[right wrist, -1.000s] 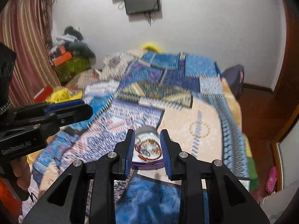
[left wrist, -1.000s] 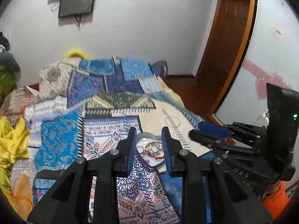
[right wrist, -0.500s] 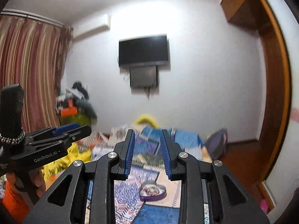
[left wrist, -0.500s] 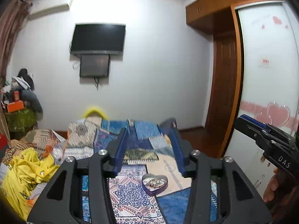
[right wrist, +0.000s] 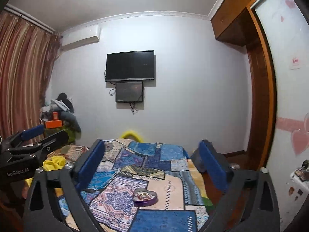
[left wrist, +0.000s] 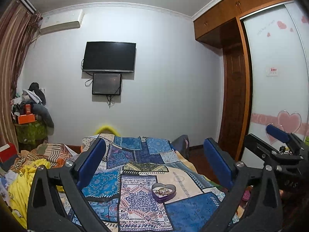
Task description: Organize jewelry
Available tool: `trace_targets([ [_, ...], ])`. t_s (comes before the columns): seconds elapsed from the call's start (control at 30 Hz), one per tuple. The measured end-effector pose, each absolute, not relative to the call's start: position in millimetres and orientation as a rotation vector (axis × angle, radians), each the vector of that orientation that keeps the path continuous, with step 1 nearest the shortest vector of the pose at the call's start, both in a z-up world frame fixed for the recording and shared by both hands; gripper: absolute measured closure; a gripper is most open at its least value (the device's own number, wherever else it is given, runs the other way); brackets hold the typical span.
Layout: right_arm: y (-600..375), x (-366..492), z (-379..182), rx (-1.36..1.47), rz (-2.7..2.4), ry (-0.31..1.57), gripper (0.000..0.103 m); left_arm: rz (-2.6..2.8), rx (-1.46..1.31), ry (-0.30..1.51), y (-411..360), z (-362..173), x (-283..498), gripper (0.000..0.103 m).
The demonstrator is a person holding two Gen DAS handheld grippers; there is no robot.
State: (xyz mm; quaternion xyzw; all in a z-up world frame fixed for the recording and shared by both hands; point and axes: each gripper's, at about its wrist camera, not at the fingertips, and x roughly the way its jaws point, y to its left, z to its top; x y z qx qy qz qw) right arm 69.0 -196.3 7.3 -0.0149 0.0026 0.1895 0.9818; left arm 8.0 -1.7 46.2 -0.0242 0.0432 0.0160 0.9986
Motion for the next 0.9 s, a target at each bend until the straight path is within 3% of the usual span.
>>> trace_targets([
  [0.9, -212, 60, 1, -0.026, 0.387, 0.046, 0.000, 0.045, -0.056, 0.132, -3, 36, 7, 0.001],
])
